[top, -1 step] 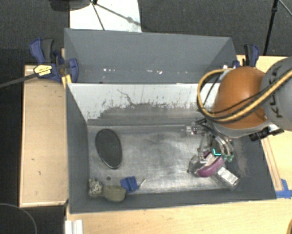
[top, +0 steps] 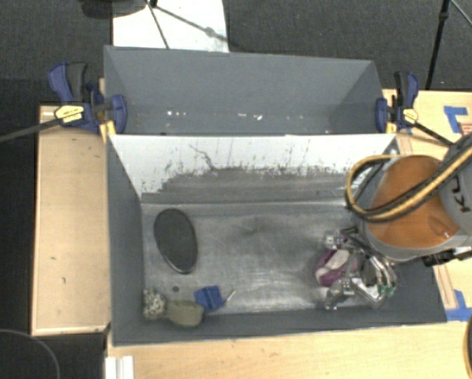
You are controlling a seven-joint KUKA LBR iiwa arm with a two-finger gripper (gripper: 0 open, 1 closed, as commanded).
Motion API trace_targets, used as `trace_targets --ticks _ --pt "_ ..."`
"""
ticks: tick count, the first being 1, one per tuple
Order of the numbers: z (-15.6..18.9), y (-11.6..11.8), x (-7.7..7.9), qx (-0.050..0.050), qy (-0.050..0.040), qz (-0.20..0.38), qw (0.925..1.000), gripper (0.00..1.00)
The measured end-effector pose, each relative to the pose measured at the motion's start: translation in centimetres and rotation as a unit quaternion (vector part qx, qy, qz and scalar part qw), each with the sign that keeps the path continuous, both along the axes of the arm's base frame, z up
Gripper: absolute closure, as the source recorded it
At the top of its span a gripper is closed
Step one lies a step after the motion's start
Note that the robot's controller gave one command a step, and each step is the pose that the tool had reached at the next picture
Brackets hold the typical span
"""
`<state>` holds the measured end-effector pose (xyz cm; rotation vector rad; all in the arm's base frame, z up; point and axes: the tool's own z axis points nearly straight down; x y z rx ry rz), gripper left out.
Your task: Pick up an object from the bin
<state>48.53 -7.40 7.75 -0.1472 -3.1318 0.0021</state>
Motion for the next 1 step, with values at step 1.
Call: trace_targets --ticks 1 --pt "0.38 0.40 0.31 0.001 -0.0041 0.005 1.0000 1.00"
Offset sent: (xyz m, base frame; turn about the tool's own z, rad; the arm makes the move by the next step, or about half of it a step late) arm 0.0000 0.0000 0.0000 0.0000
